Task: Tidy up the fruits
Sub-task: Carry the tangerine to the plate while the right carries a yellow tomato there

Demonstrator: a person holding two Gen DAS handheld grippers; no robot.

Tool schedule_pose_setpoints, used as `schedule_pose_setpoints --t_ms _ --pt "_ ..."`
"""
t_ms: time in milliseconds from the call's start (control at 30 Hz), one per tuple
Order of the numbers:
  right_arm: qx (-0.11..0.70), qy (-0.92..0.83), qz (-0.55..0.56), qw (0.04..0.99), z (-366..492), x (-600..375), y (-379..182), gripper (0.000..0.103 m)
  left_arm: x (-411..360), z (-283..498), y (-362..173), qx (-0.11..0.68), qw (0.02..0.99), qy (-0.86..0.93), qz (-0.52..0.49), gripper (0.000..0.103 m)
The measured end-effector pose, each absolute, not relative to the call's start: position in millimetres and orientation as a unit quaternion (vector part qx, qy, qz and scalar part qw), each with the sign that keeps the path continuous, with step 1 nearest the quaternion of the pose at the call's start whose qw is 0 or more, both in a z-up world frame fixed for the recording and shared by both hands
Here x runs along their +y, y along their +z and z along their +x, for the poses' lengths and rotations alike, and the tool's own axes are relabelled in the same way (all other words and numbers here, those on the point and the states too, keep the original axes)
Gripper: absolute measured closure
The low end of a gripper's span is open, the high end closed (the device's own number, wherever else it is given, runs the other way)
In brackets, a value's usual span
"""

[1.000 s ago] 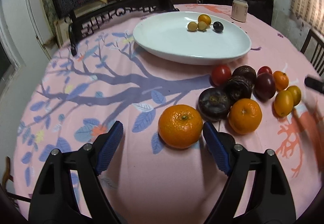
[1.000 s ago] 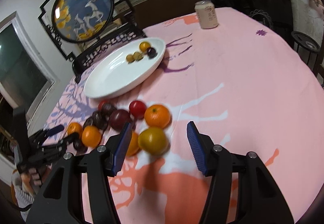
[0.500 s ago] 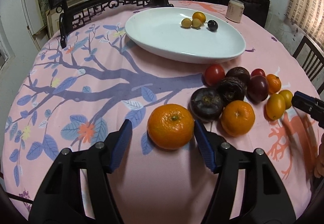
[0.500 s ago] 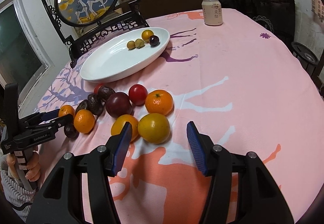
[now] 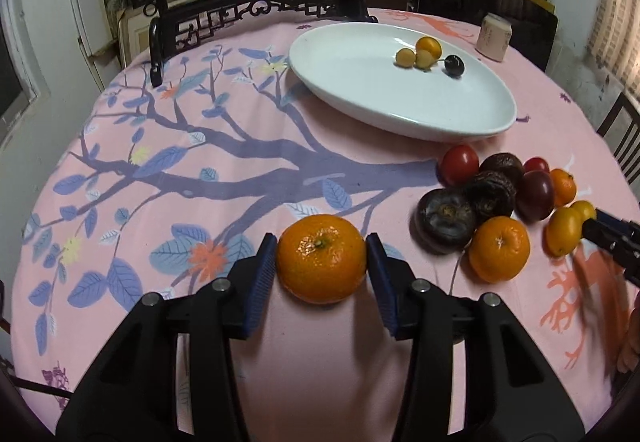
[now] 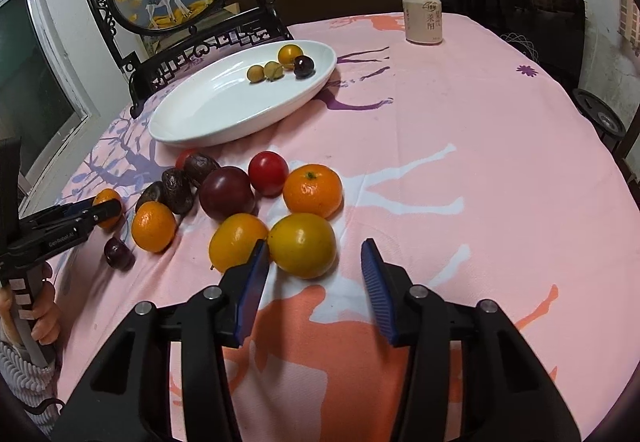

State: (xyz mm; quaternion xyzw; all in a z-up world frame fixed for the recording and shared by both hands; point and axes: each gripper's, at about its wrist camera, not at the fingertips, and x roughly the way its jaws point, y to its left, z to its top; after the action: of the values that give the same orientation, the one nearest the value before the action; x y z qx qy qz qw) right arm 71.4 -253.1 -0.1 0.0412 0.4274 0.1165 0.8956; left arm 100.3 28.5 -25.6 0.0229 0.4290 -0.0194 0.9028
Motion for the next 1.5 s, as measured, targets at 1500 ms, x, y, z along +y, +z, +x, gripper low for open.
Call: schedule_pose_setpoints --t_ms 1500 --pt "0.418 0.174 0.039 0.891 207 -177 32 0.06 -7 227 -3 0.428 0.903 -0.044 0.005 0.05"
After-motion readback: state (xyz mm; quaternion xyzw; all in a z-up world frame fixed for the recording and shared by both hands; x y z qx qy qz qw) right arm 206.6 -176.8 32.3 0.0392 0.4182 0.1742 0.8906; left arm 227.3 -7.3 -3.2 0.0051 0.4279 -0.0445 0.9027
